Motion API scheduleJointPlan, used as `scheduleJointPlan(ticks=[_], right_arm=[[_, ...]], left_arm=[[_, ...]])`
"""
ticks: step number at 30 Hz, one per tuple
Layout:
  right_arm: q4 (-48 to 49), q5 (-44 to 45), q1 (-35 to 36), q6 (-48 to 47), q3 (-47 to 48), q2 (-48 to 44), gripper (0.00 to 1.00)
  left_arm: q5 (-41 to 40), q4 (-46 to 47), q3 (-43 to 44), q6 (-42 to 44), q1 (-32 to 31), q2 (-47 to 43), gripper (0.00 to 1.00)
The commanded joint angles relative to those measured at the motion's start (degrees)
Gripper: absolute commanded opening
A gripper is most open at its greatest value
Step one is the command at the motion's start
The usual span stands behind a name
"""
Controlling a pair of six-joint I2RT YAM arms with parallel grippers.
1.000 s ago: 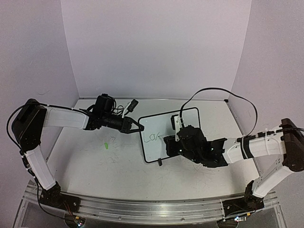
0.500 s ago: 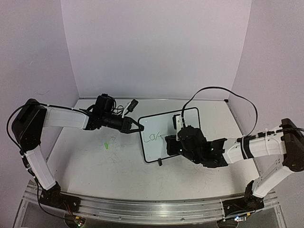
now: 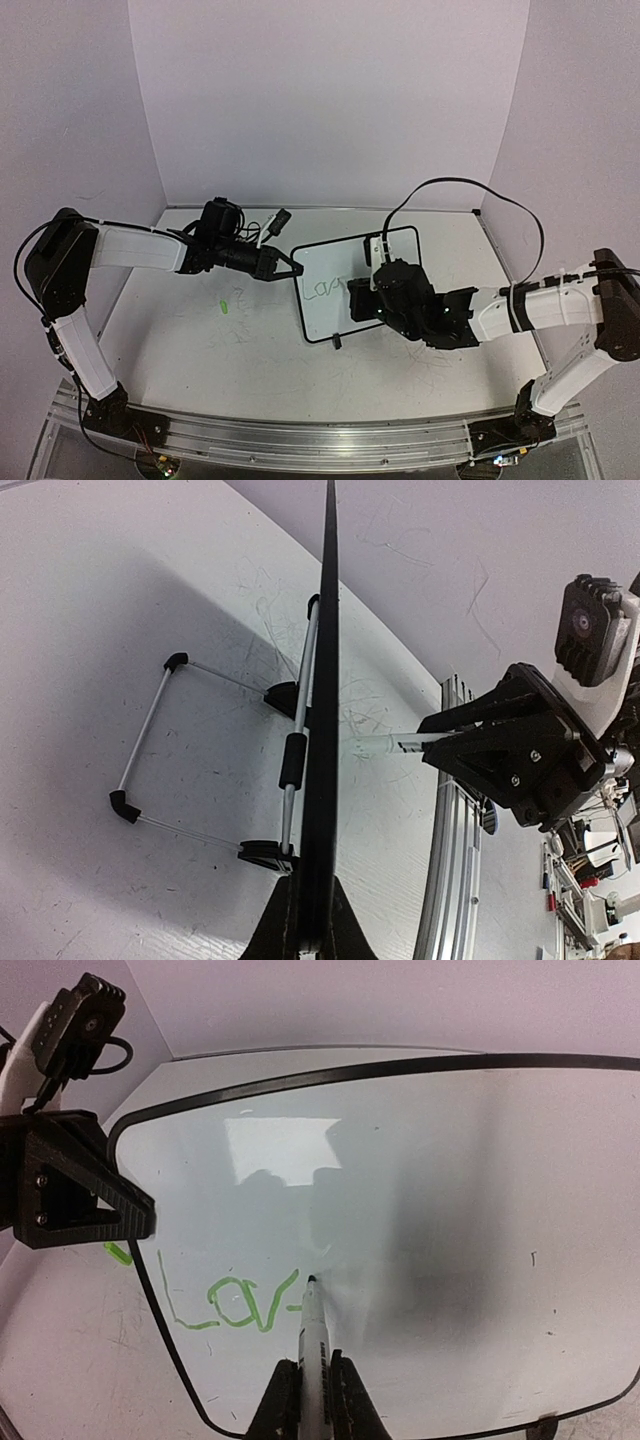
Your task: Write a sentence on the whiteboard
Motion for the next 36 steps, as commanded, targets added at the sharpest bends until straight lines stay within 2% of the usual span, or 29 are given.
scheduleJointPlan(ticks=[1,36], right_arm=[[1.1,-0.2,-0.3,-0.2,1.8,1.1,0.00],[-0.5,-2.5,0.0,3.6,-3.3,-0.5,0.00]], left_arm=[[2.8,-0.5,0.7,-0.4,-0.1,-2.4,0.00],[2.9,-0.5,0.7,-0.3,-0.2,-2.5,0.00]])
